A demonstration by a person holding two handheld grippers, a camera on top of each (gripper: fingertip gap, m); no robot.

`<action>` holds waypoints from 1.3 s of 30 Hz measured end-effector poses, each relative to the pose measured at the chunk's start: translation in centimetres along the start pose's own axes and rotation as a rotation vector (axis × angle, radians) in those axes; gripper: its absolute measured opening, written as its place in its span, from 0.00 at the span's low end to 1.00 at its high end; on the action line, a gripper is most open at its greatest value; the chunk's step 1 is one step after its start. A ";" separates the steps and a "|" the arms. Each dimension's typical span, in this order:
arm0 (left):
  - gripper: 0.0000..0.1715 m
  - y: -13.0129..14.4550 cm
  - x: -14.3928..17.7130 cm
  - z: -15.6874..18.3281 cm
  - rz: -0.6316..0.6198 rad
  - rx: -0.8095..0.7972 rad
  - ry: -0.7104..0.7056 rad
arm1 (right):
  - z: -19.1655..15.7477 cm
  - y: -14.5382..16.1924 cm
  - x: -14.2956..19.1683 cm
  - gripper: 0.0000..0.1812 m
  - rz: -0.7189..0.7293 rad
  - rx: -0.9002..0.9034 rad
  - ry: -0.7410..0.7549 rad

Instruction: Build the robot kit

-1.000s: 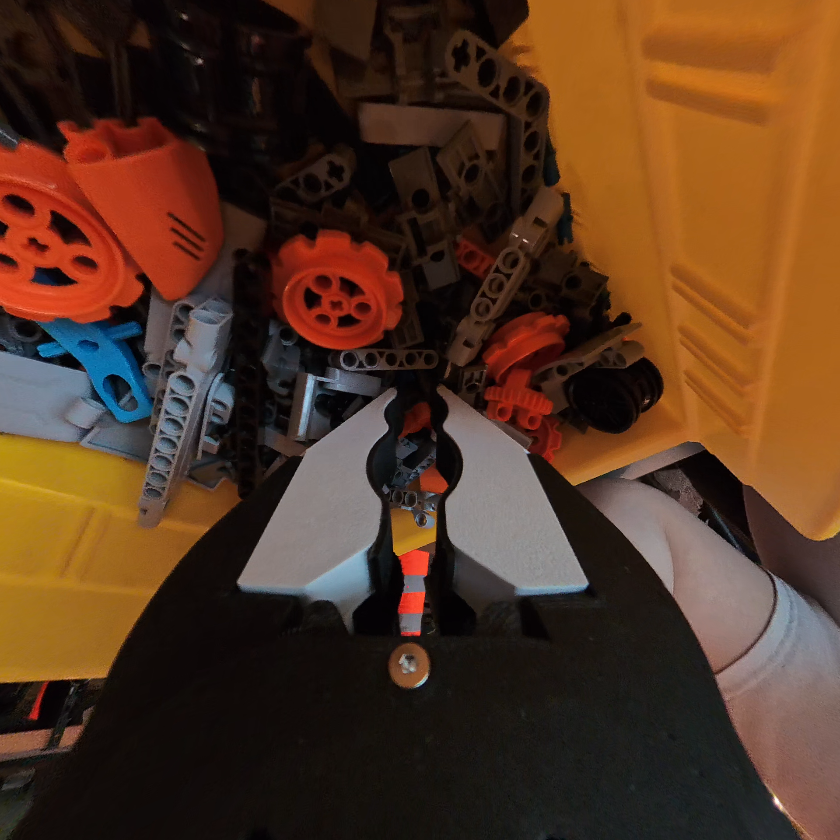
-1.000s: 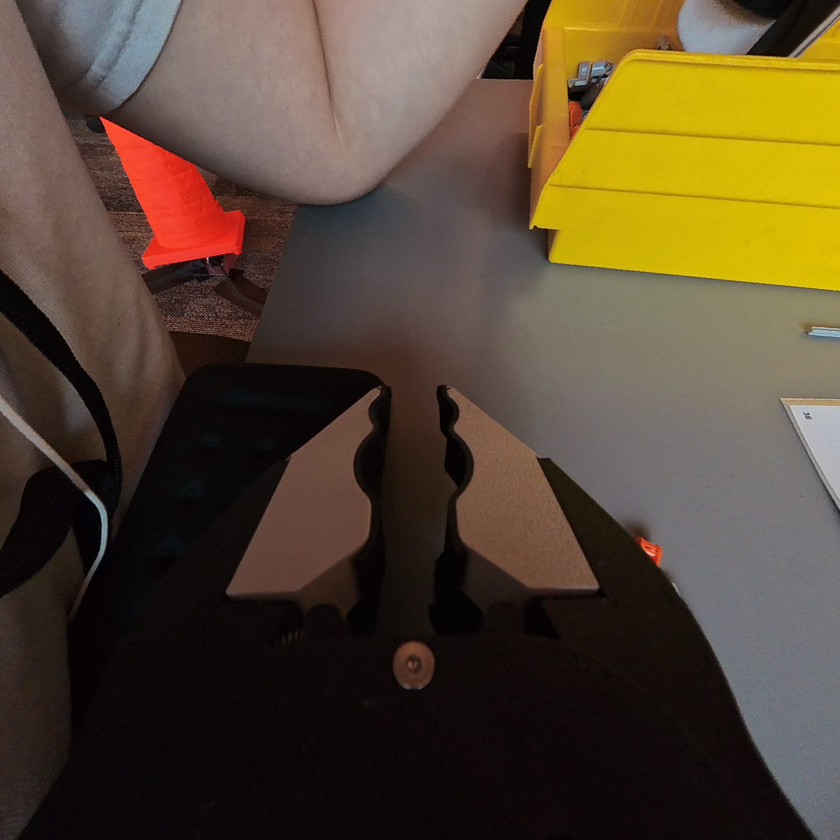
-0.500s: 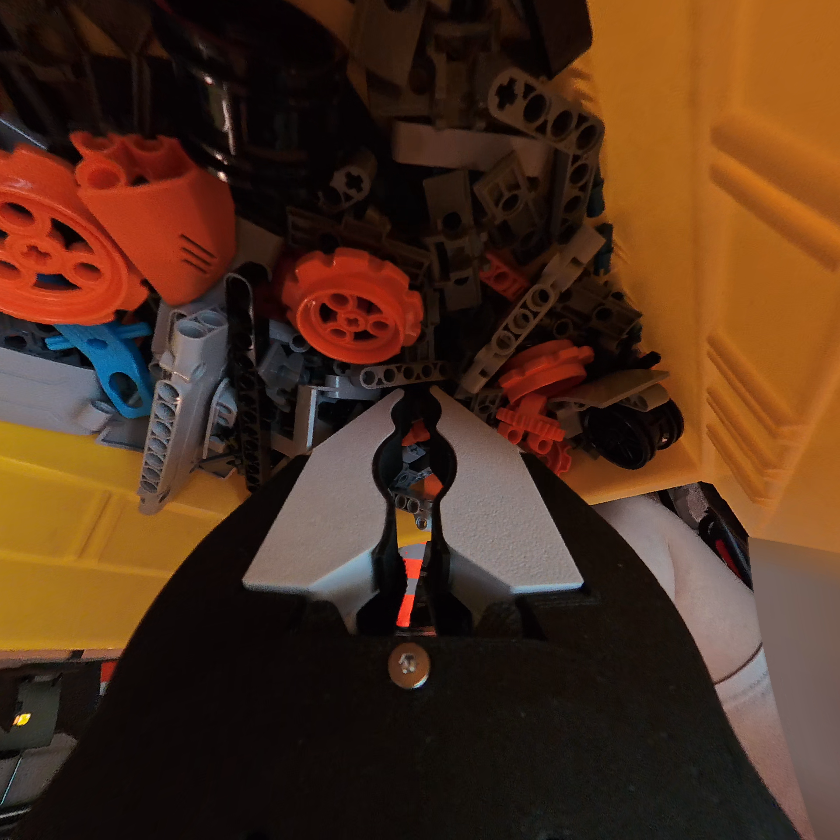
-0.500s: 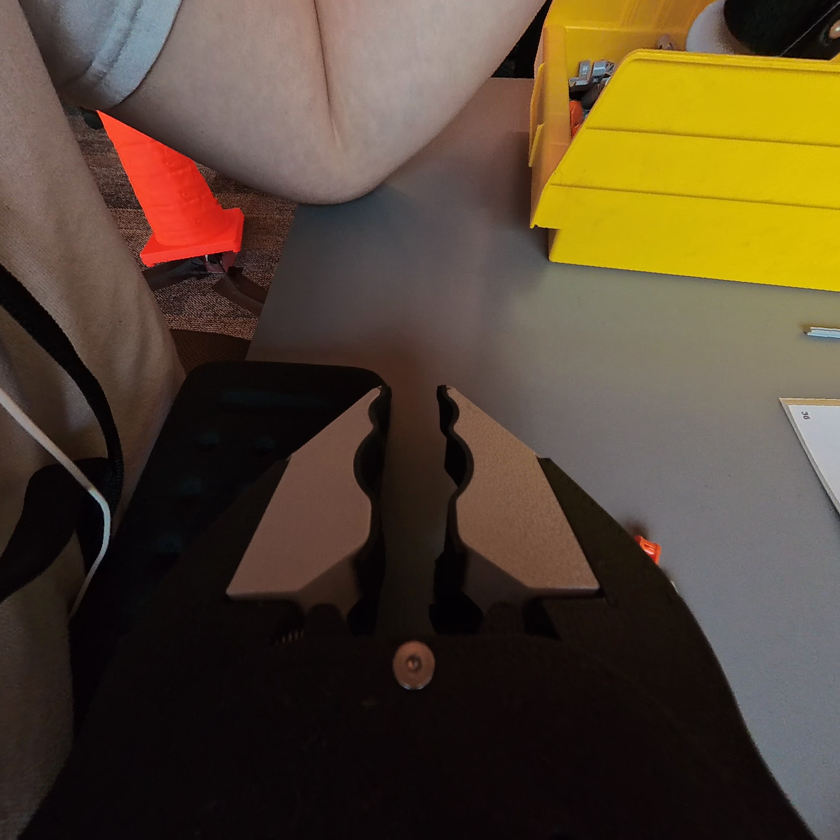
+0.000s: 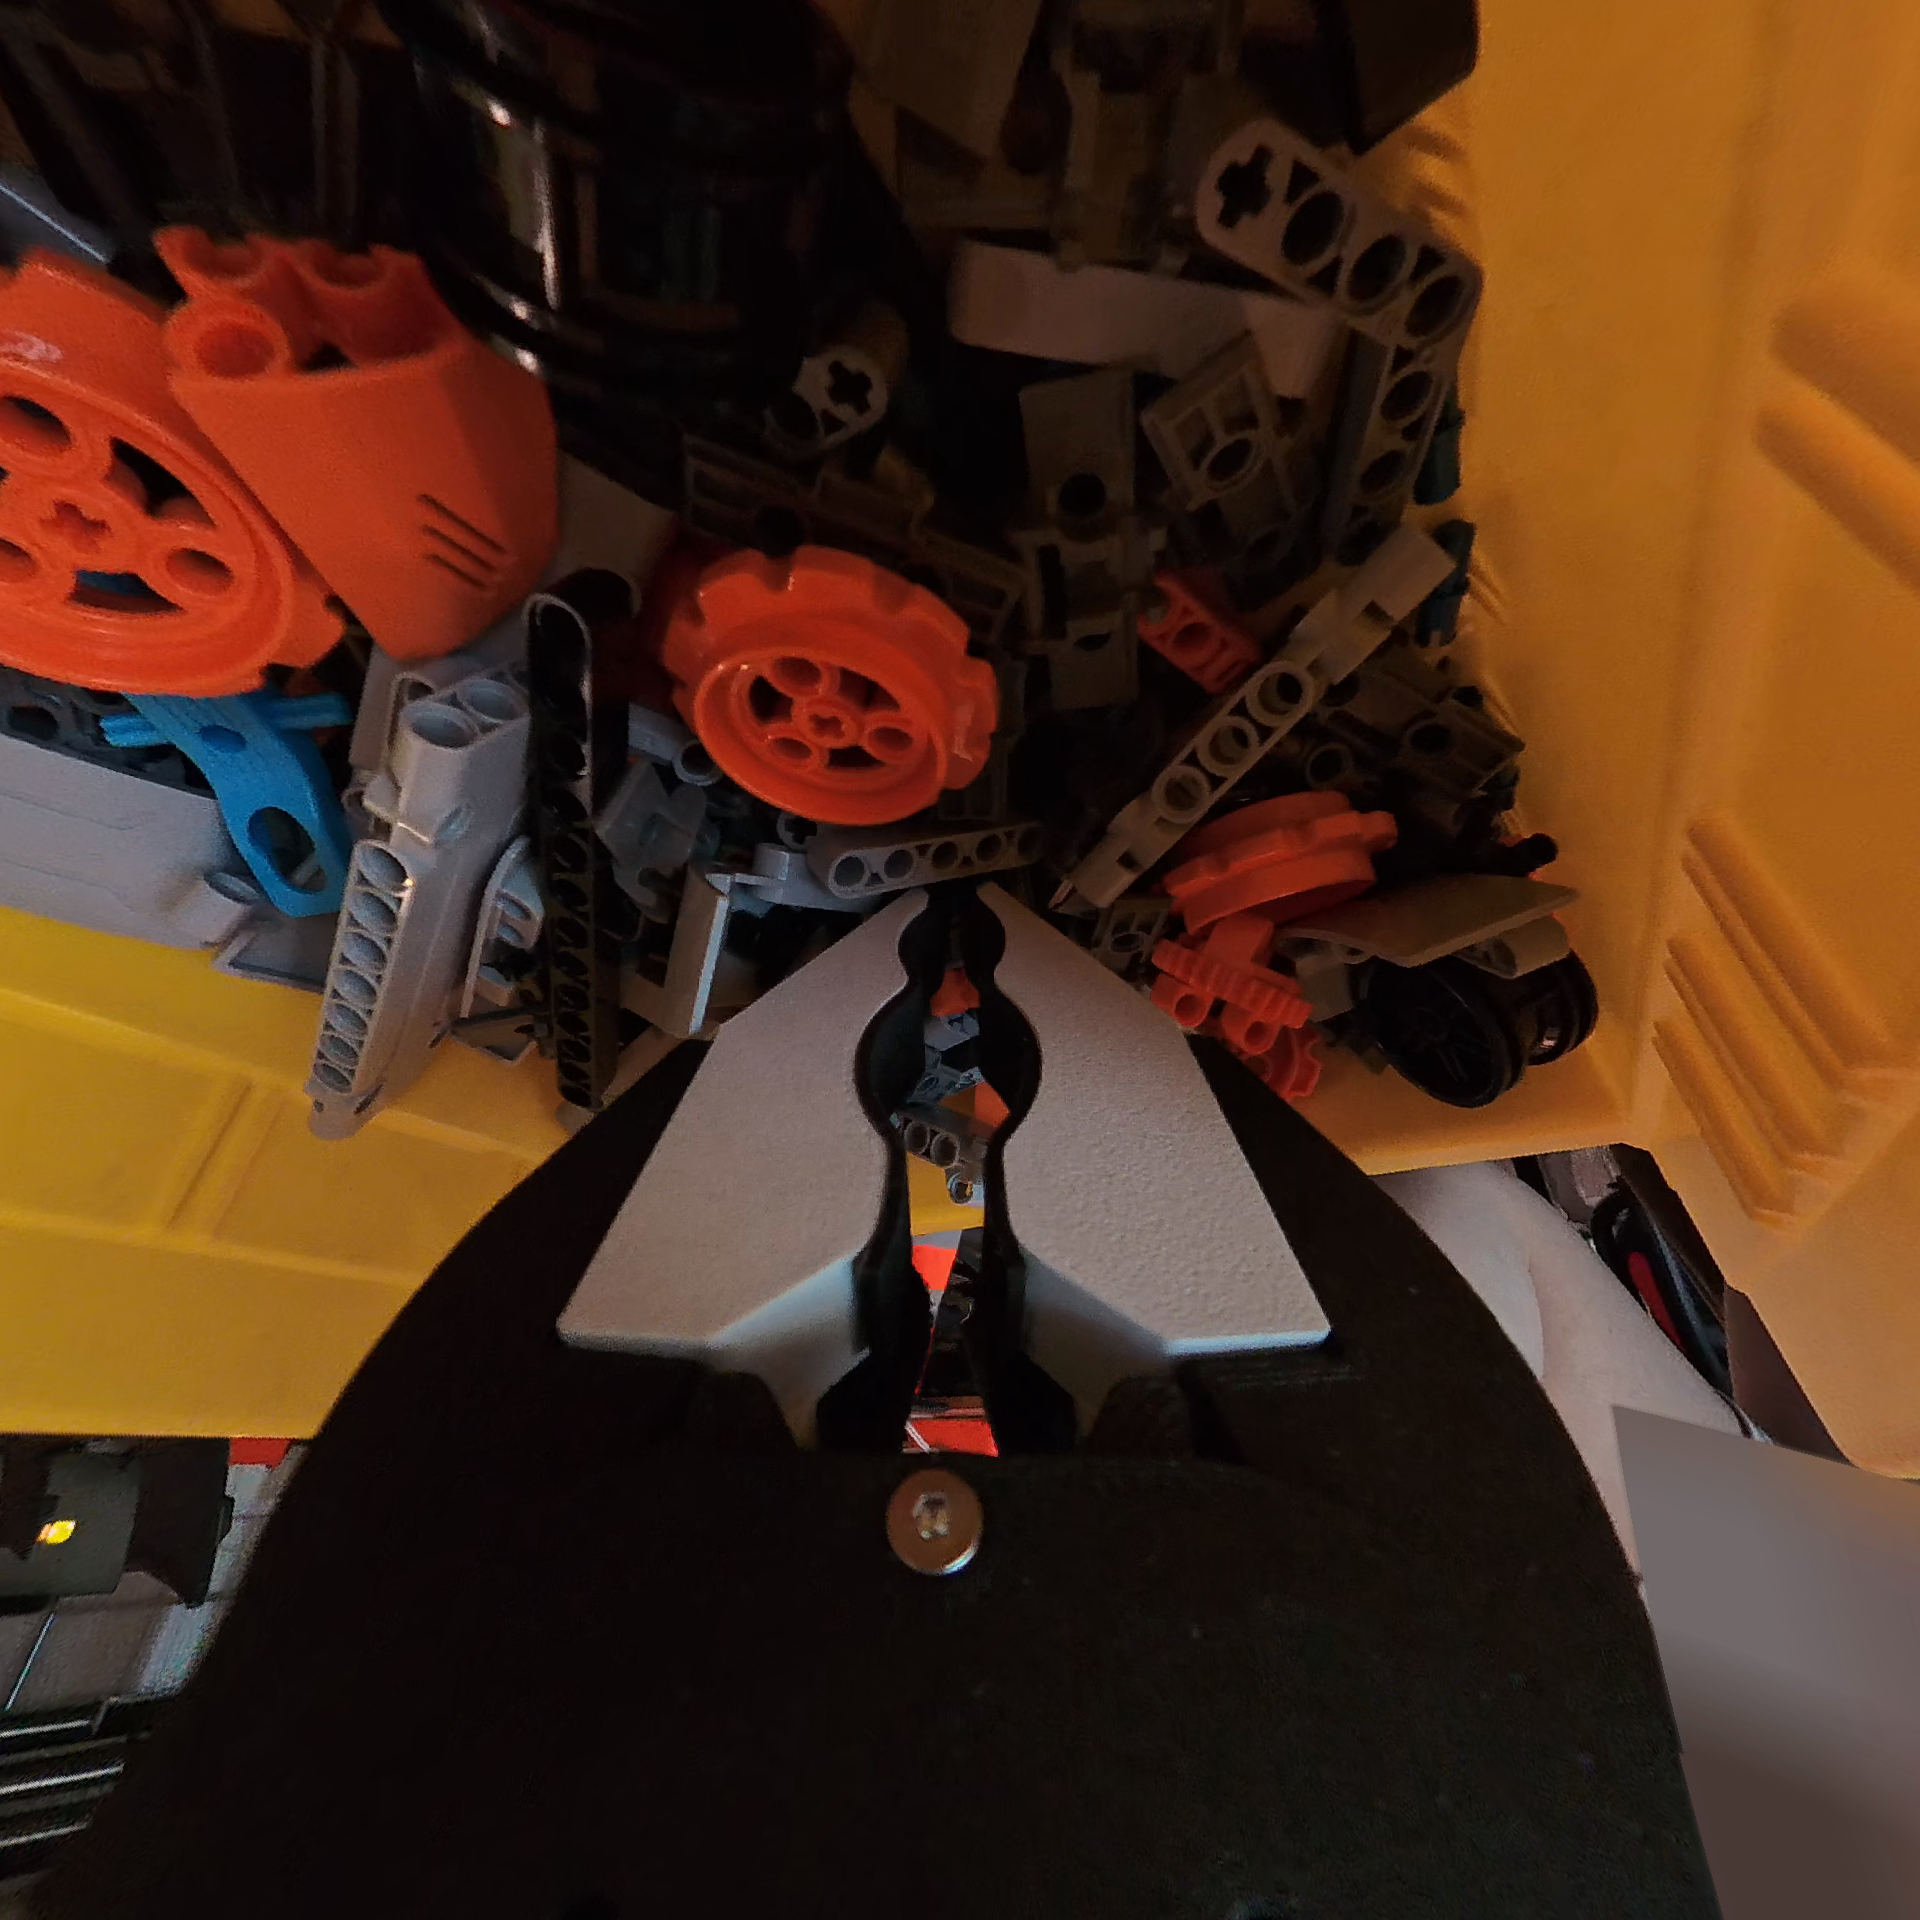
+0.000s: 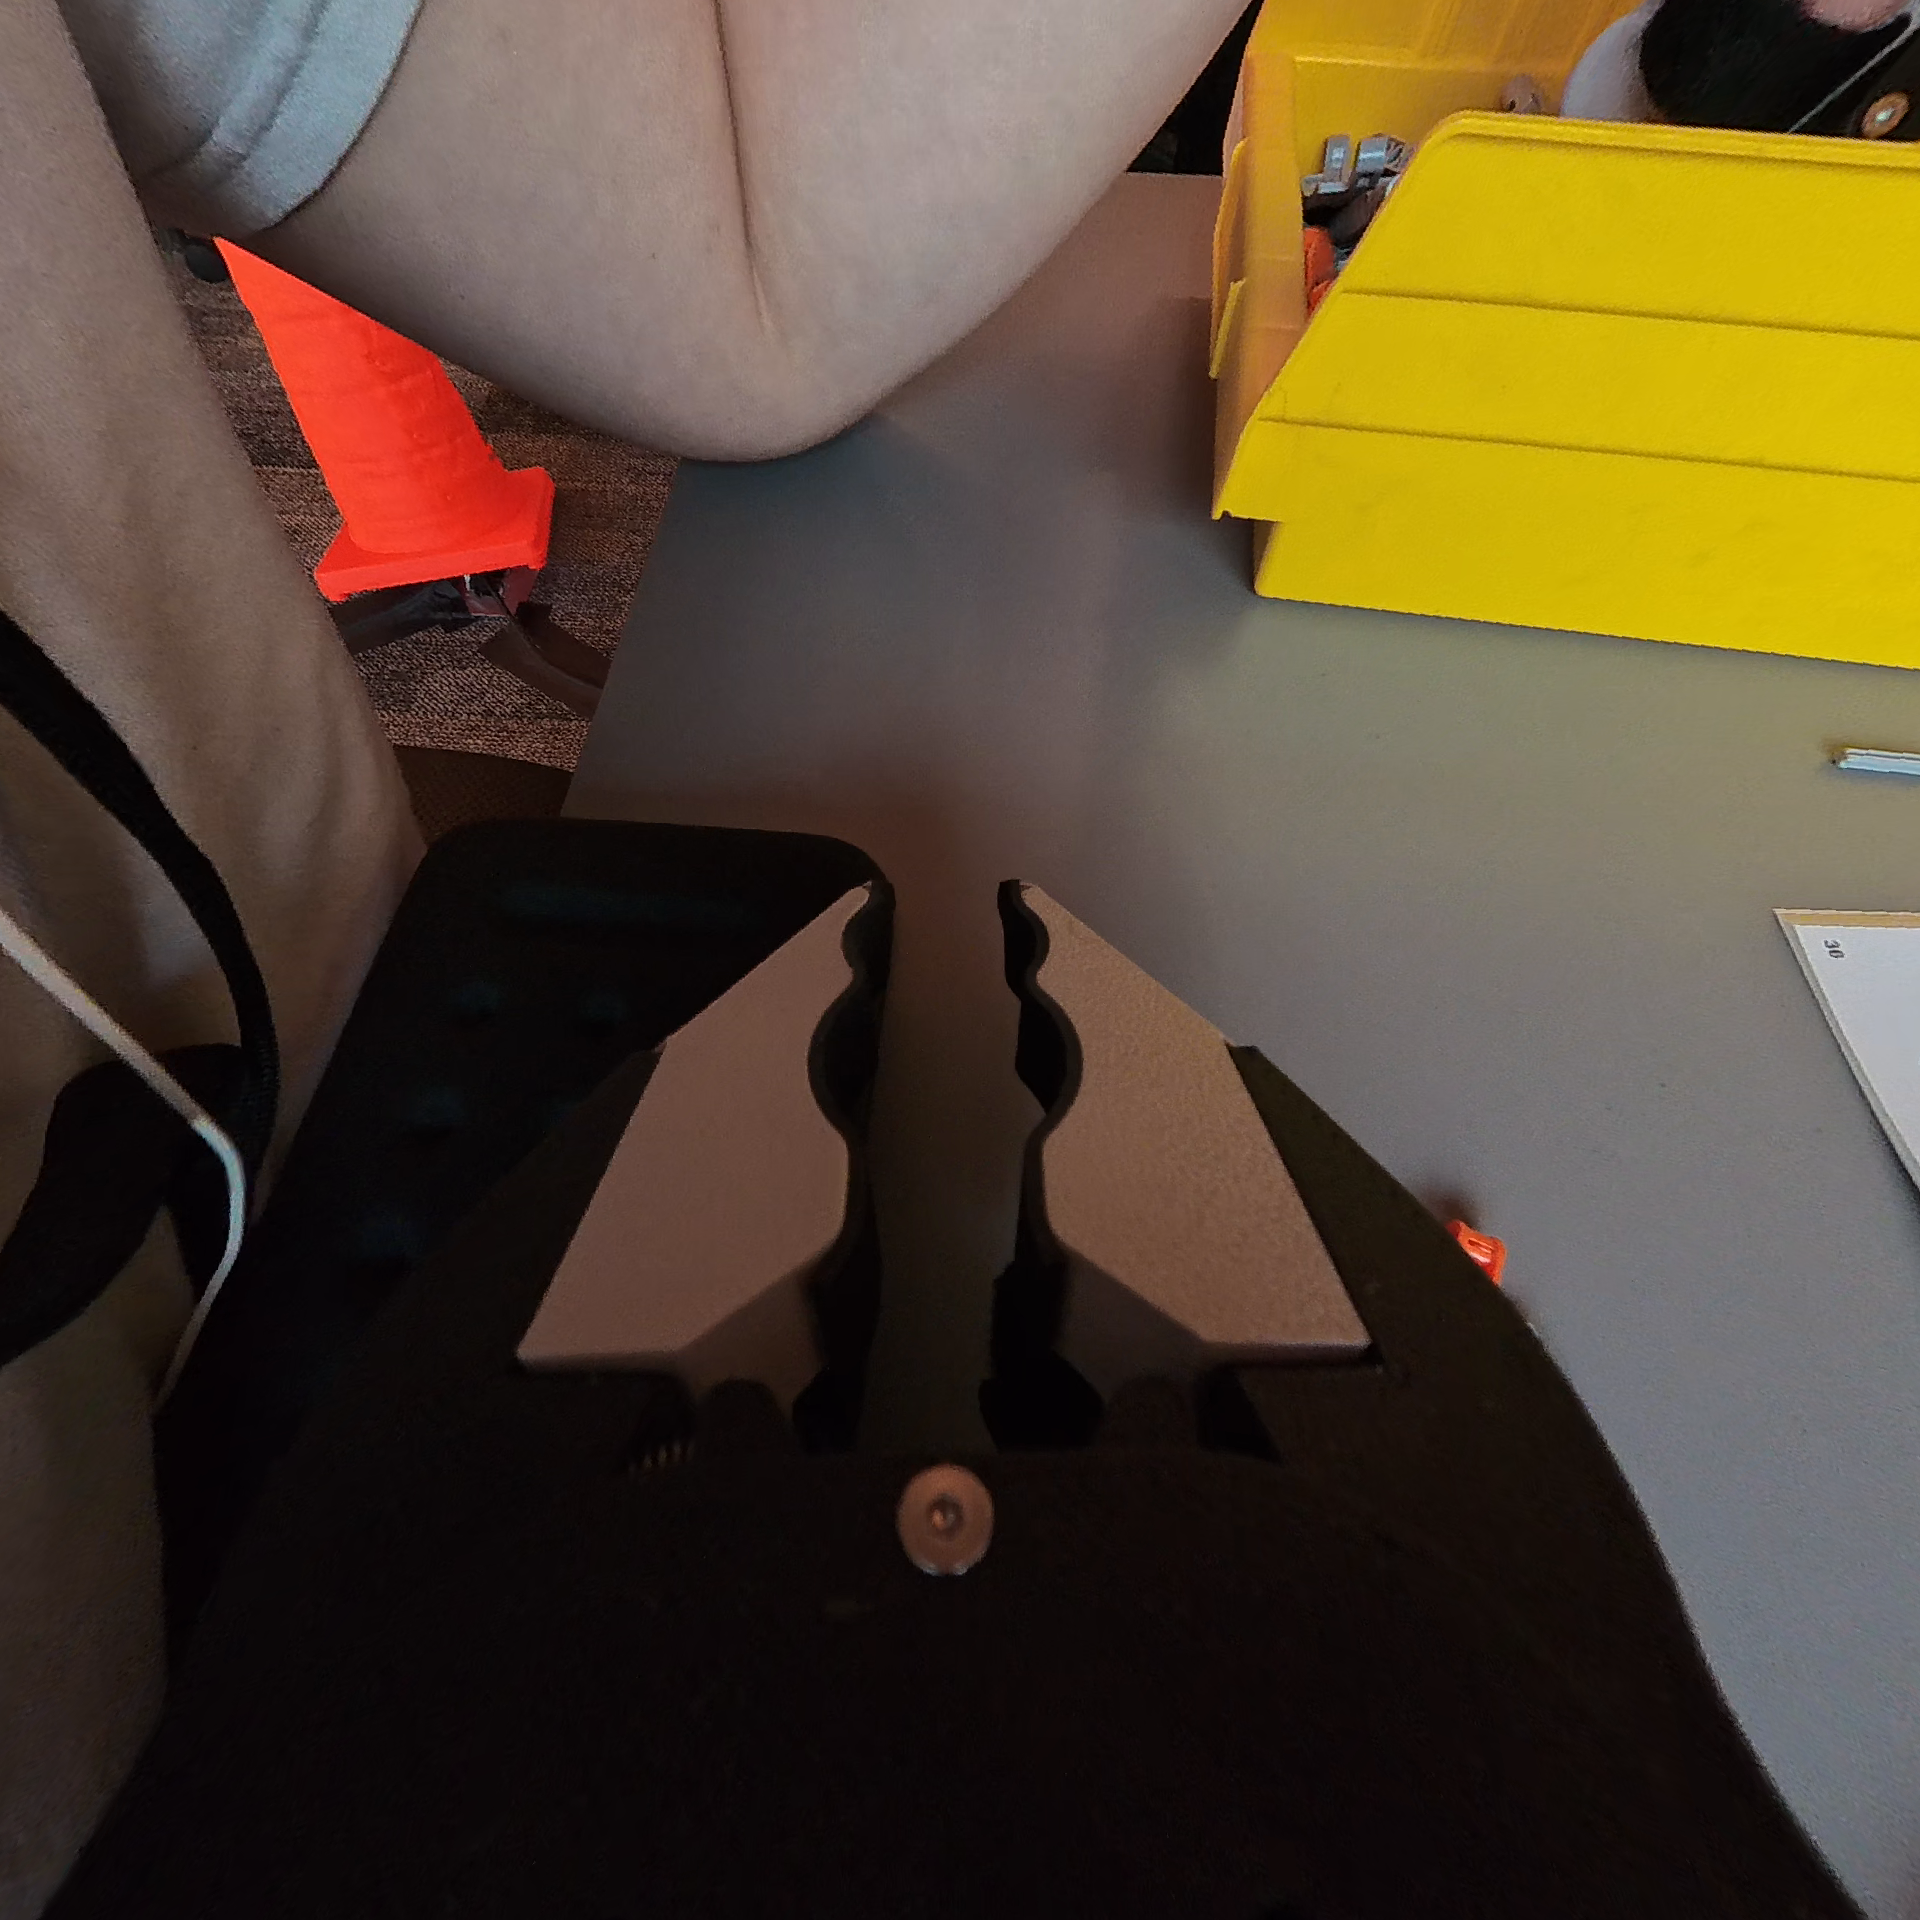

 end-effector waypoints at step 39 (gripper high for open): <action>0.01 7.0 0.9 -1.1 0.633 0.178 0.046 | 0.3 0.3 0.1 0.12 0.000 -0.039 -0.020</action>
Point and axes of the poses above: each gripper's, where its closed fingertips meet, x back along the fingers, y out of its underside, z = x × y across the jaws, the point moved 8 cm from there along x, back along the fingers, and after that the axes turned 7 degrees about x, right-handed, at the moved point
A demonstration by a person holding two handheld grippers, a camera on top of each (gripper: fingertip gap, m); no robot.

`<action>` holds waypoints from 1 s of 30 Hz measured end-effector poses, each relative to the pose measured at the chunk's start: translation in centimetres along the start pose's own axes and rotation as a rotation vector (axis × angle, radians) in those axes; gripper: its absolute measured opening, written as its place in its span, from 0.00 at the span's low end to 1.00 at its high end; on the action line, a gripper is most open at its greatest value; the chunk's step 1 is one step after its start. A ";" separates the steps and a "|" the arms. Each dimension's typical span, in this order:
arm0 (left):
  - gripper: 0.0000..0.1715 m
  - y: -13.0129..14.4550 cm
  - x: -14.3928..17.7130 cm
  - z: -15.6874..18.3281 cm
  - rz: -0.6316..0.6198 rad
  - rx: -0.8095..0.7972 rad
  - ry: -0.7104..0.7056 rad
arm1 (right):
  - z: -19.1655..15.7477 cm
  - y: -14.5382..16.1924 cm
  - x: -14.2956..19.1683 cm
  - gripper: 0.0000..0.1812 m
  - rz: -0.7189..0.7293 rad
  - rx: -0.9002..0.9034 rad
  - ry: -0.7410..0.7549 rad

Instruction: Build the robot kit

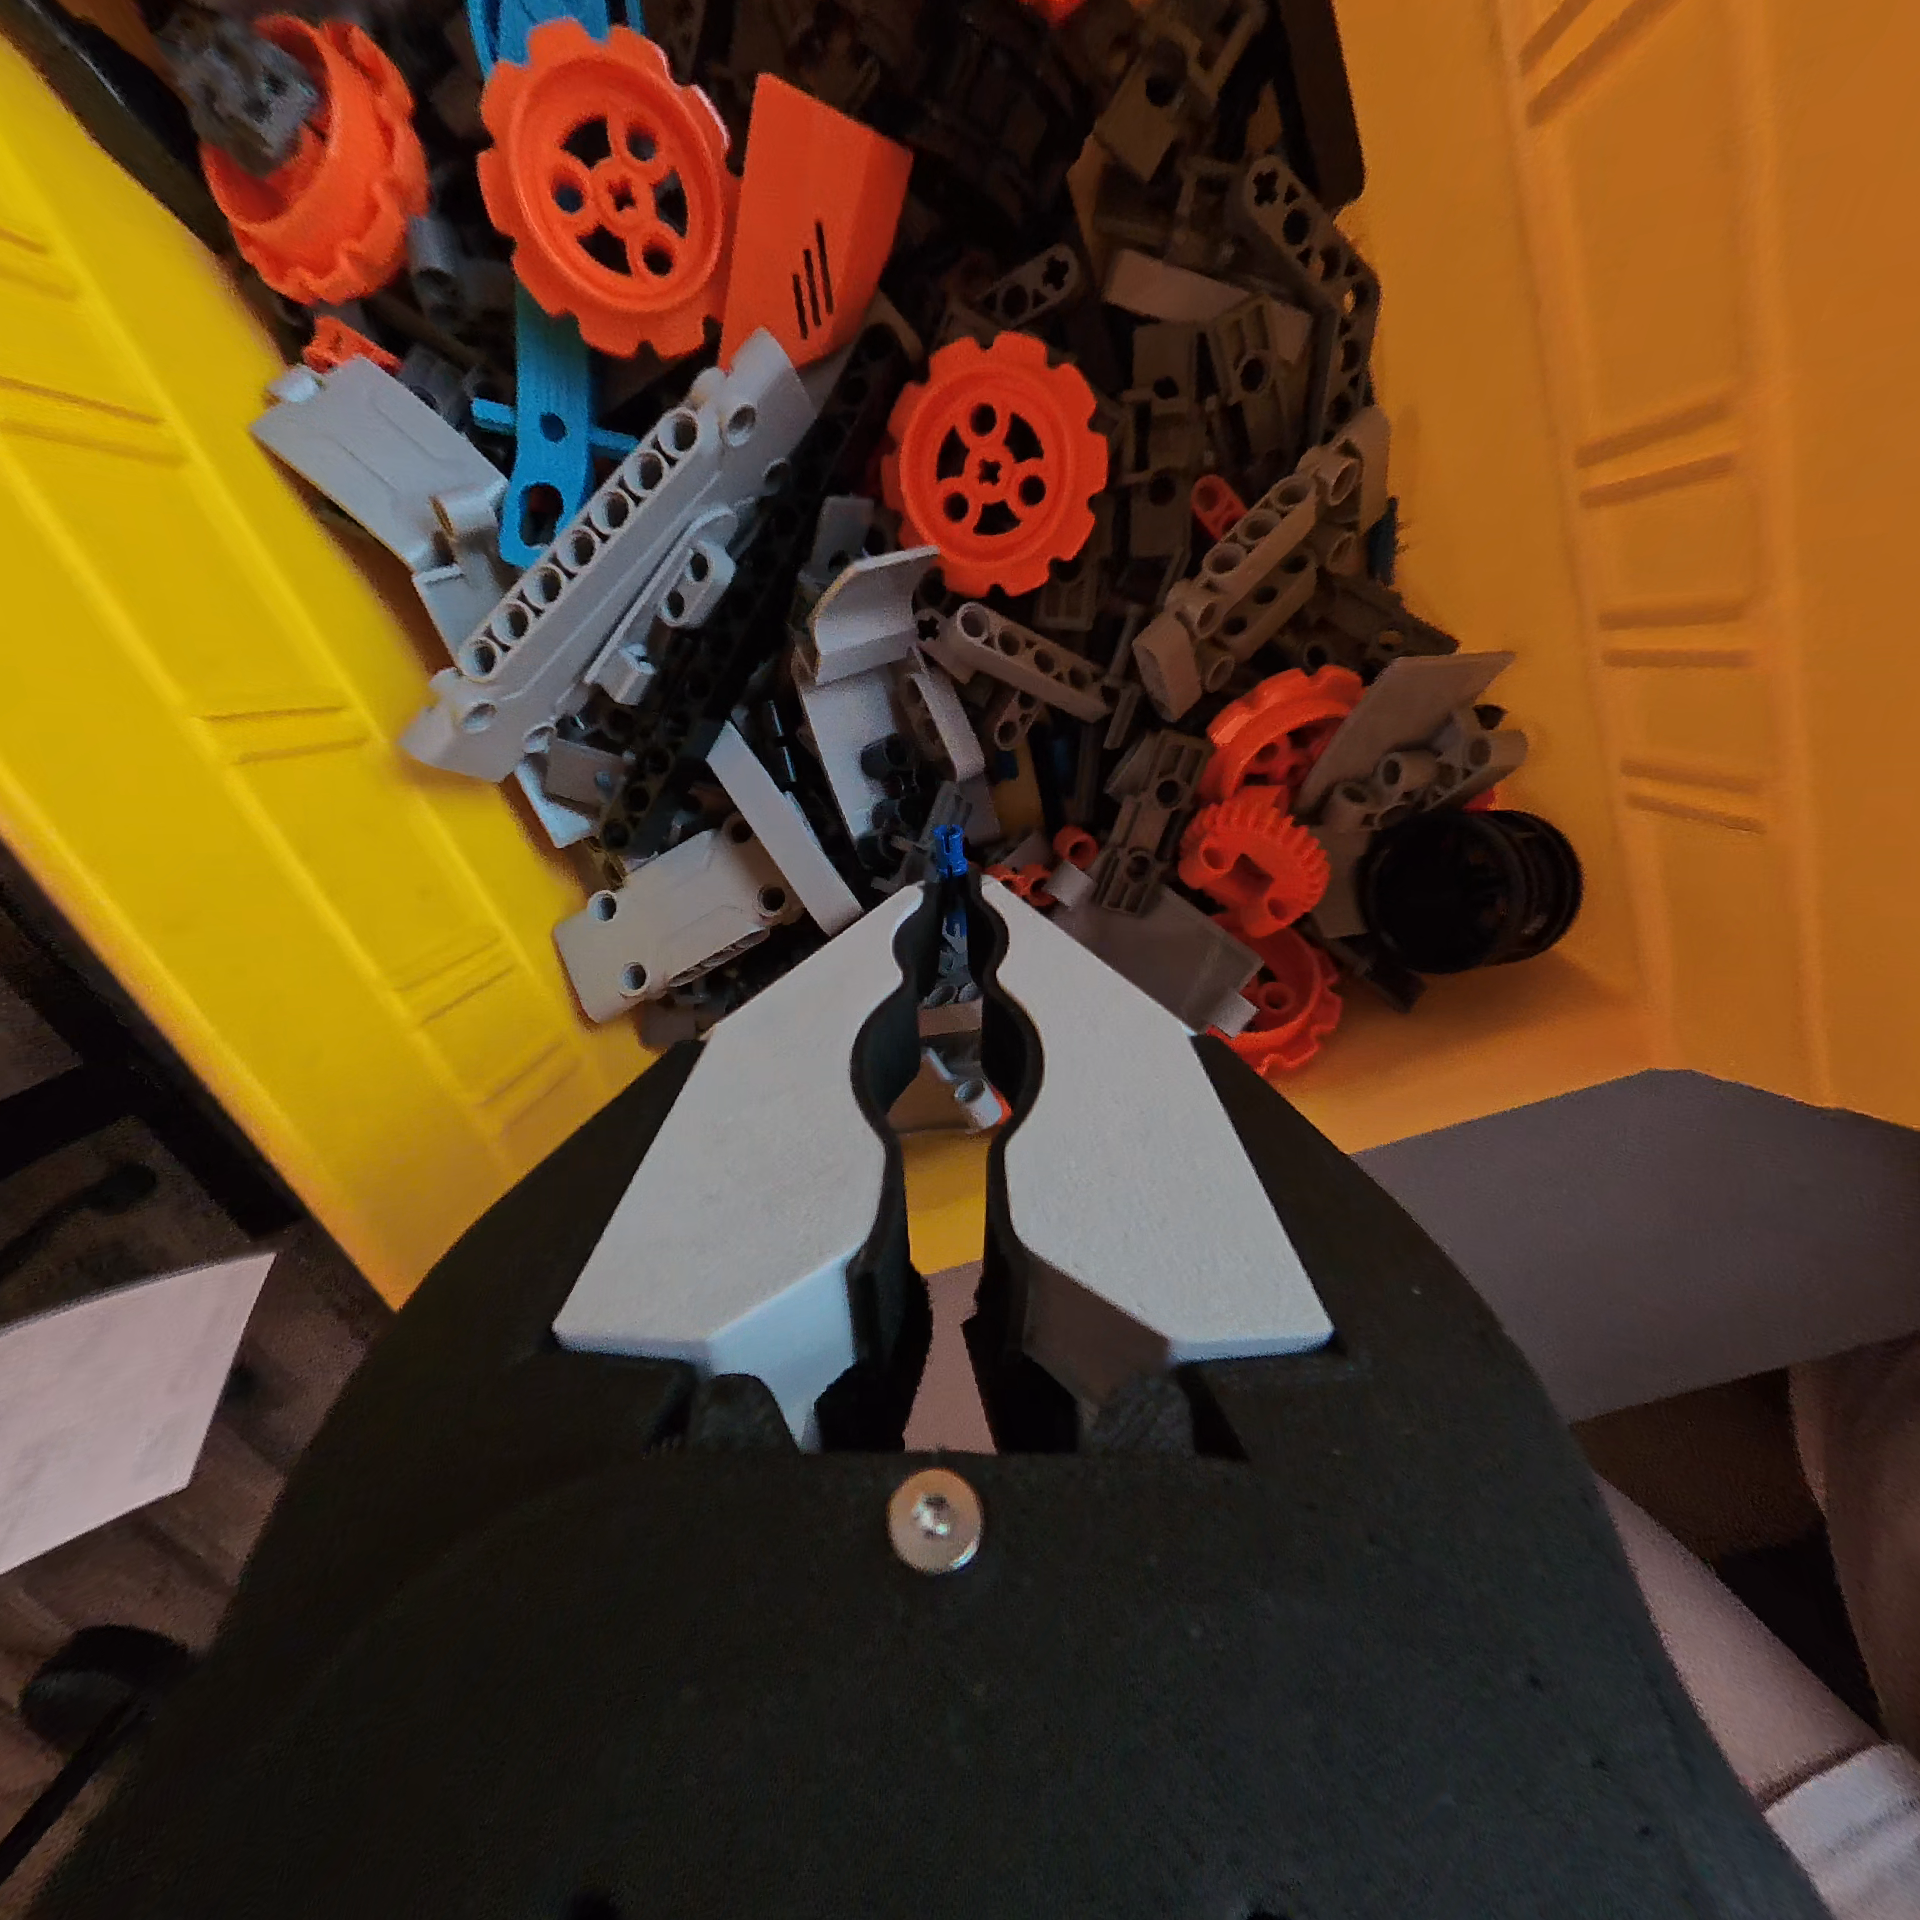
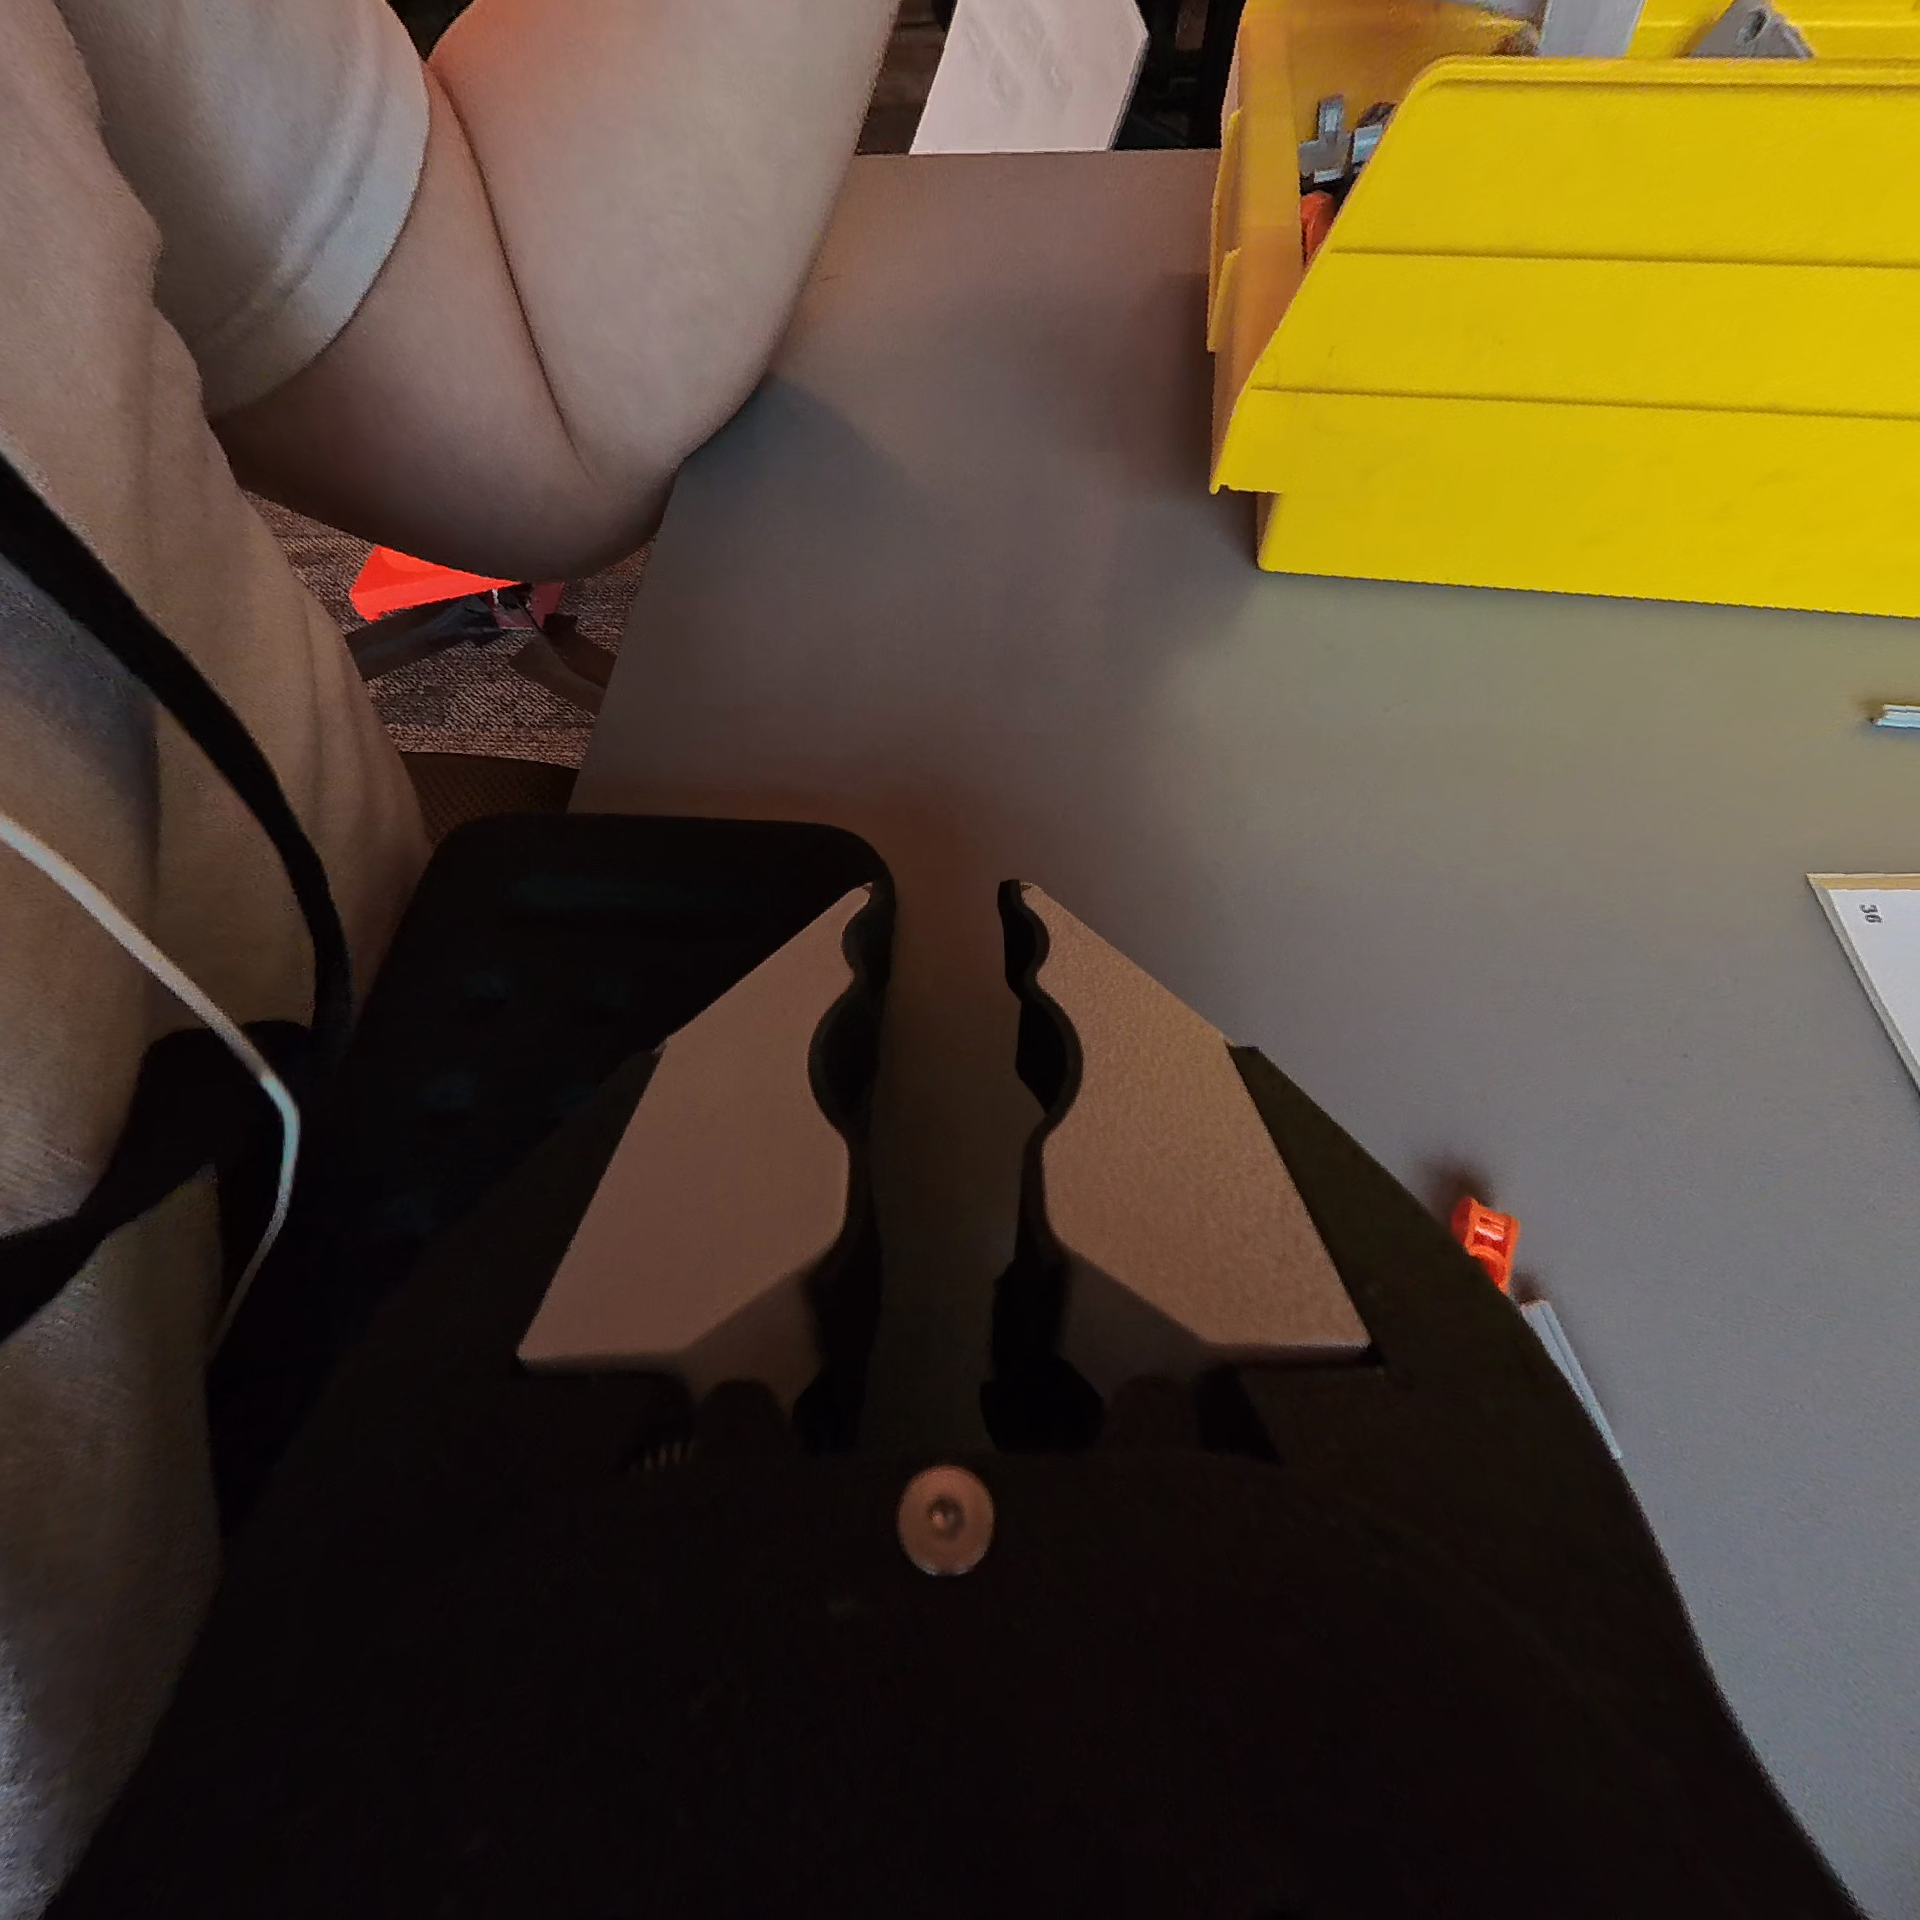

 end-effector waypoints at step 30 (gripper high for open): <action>0.01 -10.1 -2.6 22.9 -0.257 -0.497 0.472 | -1.0 -0.9 0.3 0.12 0.017 0.075 0.013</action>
Point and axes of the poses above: each gripper's, where its closed fingertips meet, x back along the fingers, y out of its underside, z = x × y across the jaws, the point moved 8 cm from there along x, back along the fingers, and after that the axes turned 7 degrees about x, right-handed, at the moved point
